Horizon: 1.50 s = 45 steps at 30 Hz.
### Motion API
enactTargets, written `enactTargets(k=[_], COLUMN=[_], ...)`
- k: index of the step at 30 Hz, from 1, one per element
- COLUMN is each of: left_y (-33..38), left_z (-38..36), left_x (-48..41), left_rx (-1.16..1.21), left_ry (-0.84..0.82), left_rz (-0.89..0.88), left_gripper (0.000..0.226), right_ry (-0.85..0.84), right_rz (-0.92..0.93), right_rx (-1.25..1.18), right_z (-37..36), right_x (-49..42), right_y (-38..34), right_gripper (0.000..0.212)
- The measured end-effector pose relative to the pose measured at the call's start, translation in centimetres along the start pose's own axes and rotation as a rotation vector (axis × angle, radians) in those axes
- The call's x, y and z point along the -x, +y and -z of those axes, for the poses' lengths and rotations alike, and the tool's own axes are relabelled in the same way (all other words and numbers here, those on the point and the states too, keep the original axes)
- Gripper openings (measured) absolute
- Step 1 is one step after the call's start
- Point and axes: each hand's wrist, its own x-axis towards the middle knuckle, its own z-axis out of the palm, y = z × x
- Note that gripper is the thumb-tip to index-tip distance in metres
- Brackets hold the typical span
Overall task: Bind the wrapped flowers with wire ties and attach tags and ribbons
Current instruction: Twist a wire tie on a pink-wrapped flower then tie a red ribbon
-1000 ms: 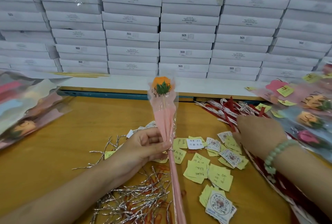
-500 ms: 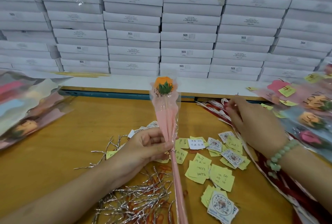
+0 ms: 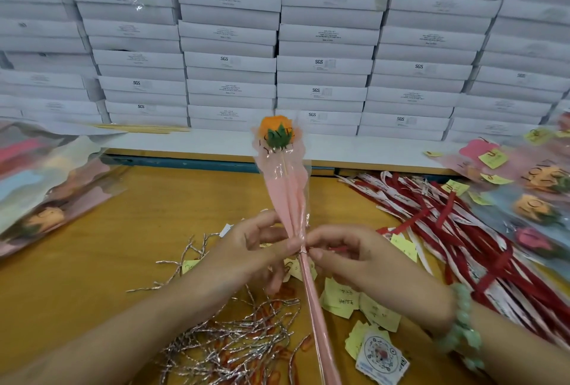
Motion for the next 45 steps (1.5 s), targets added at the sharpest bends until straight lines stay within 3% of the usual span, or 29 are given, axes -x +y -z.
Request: enactTargets(k=[6,11,16,20,22,26,29,35,38,45], left_y=[0.5,0.7,1.7,2.2,2.5,3.1,3.6,4.4,4.4,4.4], left_z=[-0.5,-0.1,0.1,0.6,0.7,0.7,0.8,1.3,1.6,1.6], left_x=[0.1,0.0,0.0,0.1,0.1,0.2,0.2,0.4,0.4,0.4], left_rx=[-0.25,-0.571,-0.762,-0.983,-1.018,-1.09,-1.158,-1.257,-1.271,-1.322], left_ry=[0.039,0.087,0.069,0.068,0.054,0.011,-0.017,-0.042,-0.035,-0.027], left_rz=[-0.018,-0.062,0.037,0.035,0.046,0.046,0.025,-0.02,-0.038,-0.011], left_gripper=[0.025,0.02,0.031,0.019,0.012,0.021,0.022,0.007,0.007,0.015], right_ry=[-0.02,0.013,0.04,0.075,0.103,0.147,0.146,0.154,0.198,0.293], right_rz=[-0.091,-0.086,-0.057,-0.152,-0.209,-0.349,-0.439,-0.385,-0.333,-0.347], right_rx=[-0.076,0.079,0.242,0.327,0.537,1.208,1.405,1.406,1.377,1.422], right_z=[0.3,0.5,0.5,0.9,2.0,5.5,7.4,8.8,8.9,10.4], right_x=[-0.3,-0.3,-0.4,-0.4,-0.6,-0.4,-0.4,-0.8,-1.0,-1.2], right_y=[0.4,0.9,1.5,1.5,1.6,2.2,2.6,3.8,4.1,4.9], right_gripper=[0.019,0.009,0.007,0.009,0.01,0.023,0.015,0.02,0.007,0.015])
